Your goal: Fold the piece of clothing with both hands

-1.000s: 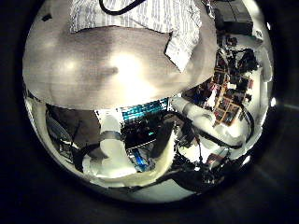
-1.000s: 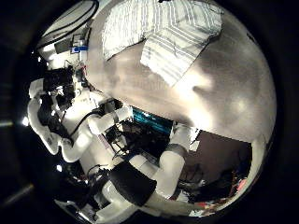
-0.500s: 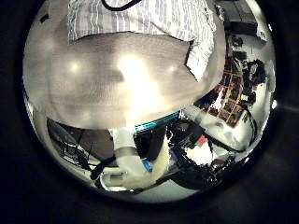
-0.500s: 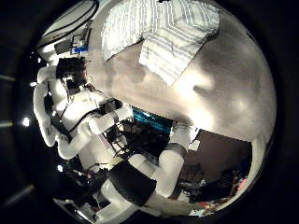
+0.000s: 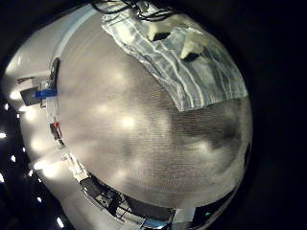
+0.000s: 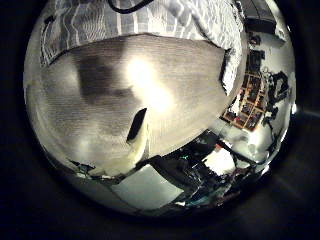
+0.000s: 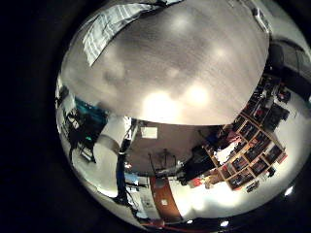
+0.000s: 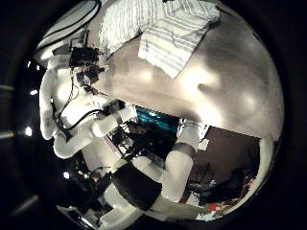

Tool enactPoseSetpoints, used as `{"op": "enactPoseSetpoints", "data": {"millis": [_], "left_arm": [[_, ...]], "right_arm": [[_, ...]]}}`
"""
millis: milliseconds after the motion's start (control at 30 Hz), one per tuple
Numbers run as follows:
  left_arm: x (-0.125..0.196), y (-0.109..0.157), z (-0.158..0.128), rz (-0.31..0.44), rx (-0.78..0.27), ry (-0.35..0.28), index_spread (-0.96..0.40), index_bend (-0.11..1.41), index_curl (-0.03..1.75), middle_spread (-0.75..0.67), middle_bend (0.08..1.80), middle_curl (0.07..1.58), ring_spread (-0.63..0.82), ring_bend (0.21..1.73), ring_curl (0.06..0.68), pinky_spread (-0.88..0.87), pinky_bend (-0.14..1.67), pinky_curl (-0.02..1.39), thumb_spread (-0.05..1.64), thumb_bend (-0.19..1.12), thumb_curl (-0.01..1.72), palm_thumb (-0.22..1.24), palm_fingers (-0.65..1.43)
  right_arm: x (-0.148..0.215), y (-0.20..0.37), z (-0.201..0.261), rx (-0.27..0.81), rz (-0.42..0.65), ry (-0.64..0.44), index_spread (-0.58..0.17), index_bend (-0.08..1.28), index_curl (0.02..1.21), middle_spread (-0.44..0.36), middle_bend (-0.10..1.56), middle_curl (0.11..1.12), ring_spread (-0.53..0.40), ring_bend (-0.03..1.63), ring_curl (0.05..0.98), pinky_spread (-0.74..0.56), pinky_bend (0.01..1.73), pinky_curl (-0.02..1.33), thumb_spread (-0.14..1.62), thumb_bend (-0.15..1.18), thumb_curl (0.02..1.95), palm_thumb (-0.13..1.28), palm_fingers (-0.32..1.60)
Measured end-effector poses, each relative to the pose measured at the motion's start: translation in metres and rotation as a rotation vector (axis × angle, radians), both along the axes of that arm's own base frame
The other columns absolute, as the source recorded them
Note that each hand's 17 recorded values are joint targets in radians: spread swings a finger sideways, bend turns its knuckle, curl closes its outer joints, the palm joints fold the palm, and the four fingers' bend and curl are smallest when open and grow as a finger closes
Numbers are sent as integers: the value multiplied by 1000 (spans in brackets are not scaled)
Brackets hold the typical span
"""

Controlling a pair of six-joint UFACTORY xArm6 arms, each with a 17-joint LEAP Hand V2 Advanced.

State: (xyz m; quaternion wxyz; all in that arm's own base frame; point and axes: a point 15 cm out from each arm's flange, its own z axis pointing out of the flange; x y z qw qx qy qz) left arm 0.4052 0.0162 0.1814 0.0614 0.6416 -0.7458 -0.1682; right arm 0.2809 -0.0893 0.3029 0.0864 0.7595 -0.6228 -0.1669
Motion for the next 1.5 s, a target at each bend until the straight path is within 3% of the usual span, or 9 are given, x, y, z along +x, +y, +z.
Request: {"op": "enactPoseSetpoints", "data": {"millis": [133, 200, 300, 400, 500, 667, 867, 1100, 1500], "left_arm": [[7, 2, -3, 15, 8, 25, -44, 202, 339, 42, 388, 403, 172, 690, 198, 245, 314, 310, 1016, -20, 343, 422, 365], [7, 2, -3, 18, 9, 32, -98, 220, 356, -67, 576, 456, 34, 712, 194, 128, 309, 299, 1023, -19, 344, 436, 643], [2, 3, -2, 18, 15, 59, -195, 273, 396, -205, 728, 521, -173, 765, 209, -59, 329, 299, 1029, -12, 348, 473, 874], [0, 3, 3, 16, 27, 94, -298, 337, 456, -305, 820, 601, -349, 925, 282, -264, 442, 347, 1028, -12, 354, 513, 1124], [0, 4, 10, 17, 29, 111, -390, 431, 531, -370, 869, 674, -424, 1072, 363, -417, 651, 436, 1044, 4, 369, 589, 1229], [-6, 0, 32, 0, 5, 120, -506, 605, 664, -440, 955, 758, -458, 1226, 446, -539, 905, 553, 1050, 22, 428, 727, 1202], [-11, -17, 60, -19, -30, 107, -585, 702, 792, -487, 1037, 841, -451, 1327, 500, -587, 1016, 633, 1047, -10, 474, 761, 1103], [-1, -26, 90, -30, -39, 70, -633, 714, 900, -509, 1062, 902, -439, 1378, 524, -604, 1048, 684, 1055, -16, 506, 763, 1054], [-2, -25, 108, -36, -44, 63, -678, 663, 1033, -529, 1047, 962, -432, 1394, 528, -623, 1042, 737, 1057, -17, 535, 757, 1039]], "right_arm": [[2, -5, 2, -3, -12, -6, -380, 162, 282, -18, 224, 364, 21, 572, 230, 360, 454, 252, 1222, -17, 227, 126, 254], [5, -5, 2, -3, -11, -6, -377, 160, 281, -18, 232, 366, 20, 571, 229, 360, 452, 252, 1221, -16, 228, 126, 260], [10, -7, 2, -2, -11, -3, -377, 164, 284, -18, 232, 366, 19, 569, 229, 360, 449, 252, 1220, -16, 229, 125, 262], [14, -8, 2, -2, -12, -2, -377, 166, 286, -18, 230, 365, 18, 566, 228, 360, 446, 251, 1215, -17, 229, 124, 265], [20, -9, 5, -3, -10, -6, -379, 167, 290, -18, 227, 364, 18, 567, 227, 360, 441, 249, 1212, -17, 230, 124, 271], [28, -6, 3, -1, 6, -4, -381, 169, 294, -27, 230, 365, 7, 564, 225, 364, 435, 246, 1210, -16, 231, 124, 291], [33, 2, -15, 10, 32, 39, -385, 161, 292, -32, 237, 368, -6, 571, 225, 362, 439, 246, 1198, -14, 240, 163, 304], [46, 13, -56, 27, 58, 114, -356, 137, 274, -26, 254, 375, -13, 595, 234, 346, 454, 252, 1107, -19, 263, 199, 255], [92, 54, -107, -47, 111, -22, -278, 136, 245, -5, 282, 381, 13, 596, 242, 310, 516, 272, 1012, -21, 297, 288, 154]]}}
